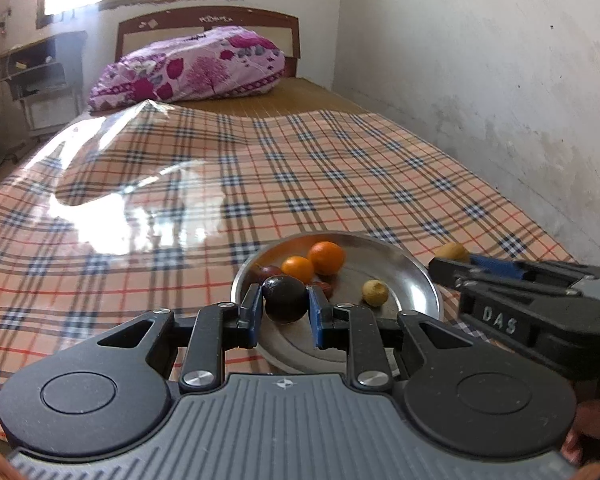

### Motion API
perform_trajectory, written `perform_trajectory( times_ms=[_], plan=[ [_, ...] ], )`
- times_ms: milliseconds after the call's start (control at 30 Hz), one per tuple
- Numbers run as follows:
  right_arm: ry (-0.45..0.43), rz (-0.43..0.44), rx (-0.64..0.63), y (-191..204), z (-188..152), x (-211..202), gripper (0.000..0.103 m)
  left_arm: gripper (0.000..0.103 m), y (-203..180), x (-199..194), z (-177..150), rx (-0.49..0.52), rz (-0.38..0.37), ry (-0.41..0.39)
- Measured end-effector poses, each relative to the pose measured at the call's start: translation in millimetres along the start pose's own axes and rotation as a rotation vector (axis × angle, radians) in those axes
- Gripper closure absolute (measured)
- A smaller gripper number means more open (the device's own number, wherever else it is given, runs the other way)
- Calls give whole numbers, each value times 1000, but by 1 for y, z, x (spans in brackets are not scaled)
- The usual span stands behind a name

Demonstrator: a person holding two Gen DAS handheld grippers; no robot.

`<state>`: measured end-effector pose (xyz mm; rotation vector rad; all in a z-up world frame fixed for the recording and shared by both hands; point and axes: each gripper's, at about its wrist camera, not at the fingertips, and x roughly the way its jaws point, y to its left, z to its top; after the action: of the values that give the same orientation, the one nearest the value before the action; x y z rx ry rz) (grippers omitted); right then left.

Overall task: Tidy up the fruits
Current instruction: 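Carry the dark fruit and yellow-brown fruit over the steel plate with both tools, then open the left tool to drop the dark fruit while the right tool releases the yellow-brown fruit into the plate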

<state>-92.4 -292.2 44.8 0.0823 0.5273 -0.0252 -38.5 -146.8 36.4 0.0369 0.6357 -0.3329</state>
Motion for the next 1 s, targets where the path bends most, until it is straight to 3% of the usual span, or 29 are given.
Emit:
perform_trajectory(
  times_ms=[400,900,1000],
  plan=[
    [114,-3,27,-8,-17,26,76,78,-7,33,-11,9,-30,81],
    [161,-14,15,-7,-26,46,76,77,-8,68,-19,-7,-32,134],
    [153,-13,7,-6,-26,45,72,68,-11,68,-18,-5,-41,124]
  ],
)
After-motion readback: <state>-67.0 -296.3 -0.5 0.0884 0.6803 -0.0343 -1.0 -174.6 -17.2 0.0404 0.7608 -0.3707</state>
